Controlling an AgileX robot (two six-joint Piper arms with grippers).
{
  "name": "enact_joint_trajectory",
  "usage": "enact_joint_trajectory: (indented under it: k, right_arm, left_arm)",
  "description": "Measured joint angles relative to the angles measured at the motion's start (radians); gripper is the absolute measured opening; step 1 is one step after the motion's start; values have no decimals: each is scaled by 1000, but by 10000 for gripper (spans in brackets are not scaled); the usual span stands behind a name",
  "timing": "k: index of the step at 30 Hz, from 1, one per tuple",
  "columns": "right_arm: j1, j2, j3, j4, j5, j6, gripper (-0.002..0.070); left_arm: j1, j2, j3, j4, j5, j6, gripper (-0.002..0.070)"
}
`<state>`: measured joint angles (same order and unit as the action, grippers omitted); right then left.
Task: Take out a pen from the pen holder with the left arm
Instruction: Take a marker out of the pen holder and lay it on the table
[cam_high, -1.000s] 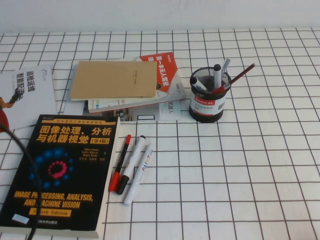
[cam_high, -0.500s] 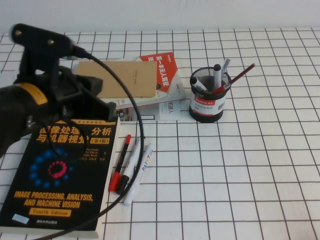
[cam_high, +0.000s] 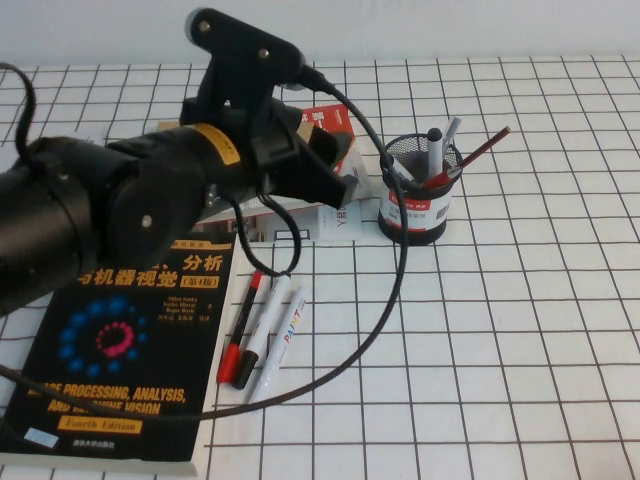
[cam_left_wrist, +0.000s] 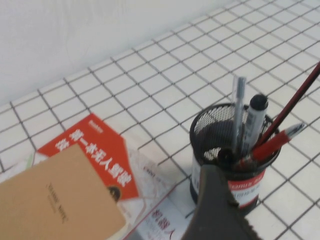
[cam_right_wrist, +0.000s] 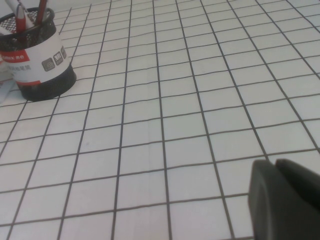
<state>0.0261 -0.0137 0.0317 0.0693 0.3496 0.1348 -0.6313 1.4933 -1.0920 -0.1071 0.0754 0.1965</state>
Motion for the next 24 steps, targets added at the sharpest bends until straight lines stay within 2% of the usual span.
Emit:
enact_joint_trajectory:
  k: [8,24]
  right_arm:
    - [0,0,0,0,0,0,-16]
    - [0,0,0,0,0,0,-16]
  left_arm:
    - [-72,120,-2,-2,-226,3,389]
    - [-78,336,-2,-6,-476,-23,390]
